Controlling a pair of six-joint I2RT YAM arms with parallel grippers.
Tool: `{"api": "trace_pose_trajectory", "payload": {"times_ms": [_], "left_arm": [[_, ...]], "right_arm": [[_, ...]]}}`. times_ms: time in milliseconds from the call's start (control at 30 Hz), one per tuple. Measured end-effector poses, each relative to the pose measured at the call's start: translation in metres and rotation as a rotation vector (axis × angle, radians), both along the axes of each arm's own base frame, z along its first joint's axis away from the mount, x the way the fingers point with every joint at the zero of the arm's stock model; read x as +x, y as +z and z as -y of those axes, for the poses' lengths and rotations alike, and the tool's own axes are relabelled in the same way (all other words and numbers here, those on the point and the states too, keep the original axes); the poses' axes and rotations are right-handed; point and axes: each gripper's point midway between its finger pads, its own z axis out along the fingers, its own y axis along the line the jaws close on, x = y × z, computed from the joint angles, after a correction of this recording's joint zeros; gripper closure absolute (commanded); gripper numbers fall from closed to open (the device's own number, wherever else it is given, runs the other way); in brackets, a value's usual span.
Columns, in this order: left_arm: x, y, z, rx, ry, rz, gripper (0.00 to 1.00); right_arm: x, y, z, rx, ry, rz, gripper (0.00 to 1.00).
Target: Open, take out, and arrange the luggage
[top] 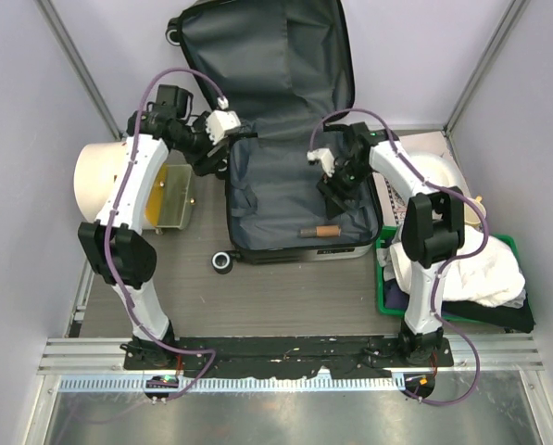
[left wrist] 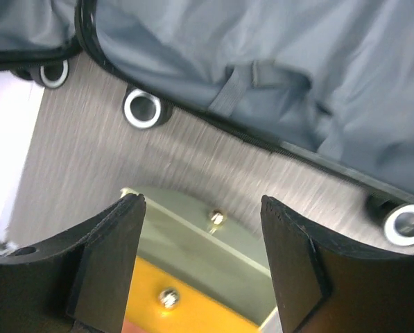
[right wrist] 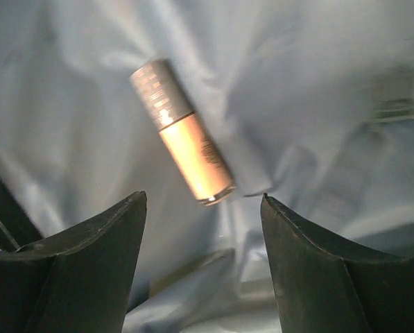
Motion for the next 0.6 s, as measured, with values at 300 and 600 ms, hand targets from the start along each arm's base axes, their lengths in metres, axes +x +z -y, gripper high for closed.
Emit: {"api": "trace_pose_trajectory", "payload": {"times_ms": [300, 600], "left_arm": [[-0.039, 0.020, 0.056, -0.422, 0.127, -0.110, 0.27], [-0.025, -0.020, 0.080, -0.477, 0.096, -0.172, 0.29]], "right_arm": [[-0.083, -0.025, 0.003, -0.068, 0.263, -0.113, 0.32], [-0.068, -0.046, -0.008, -0.141, 0.325, 0.052, 0.31]]}}
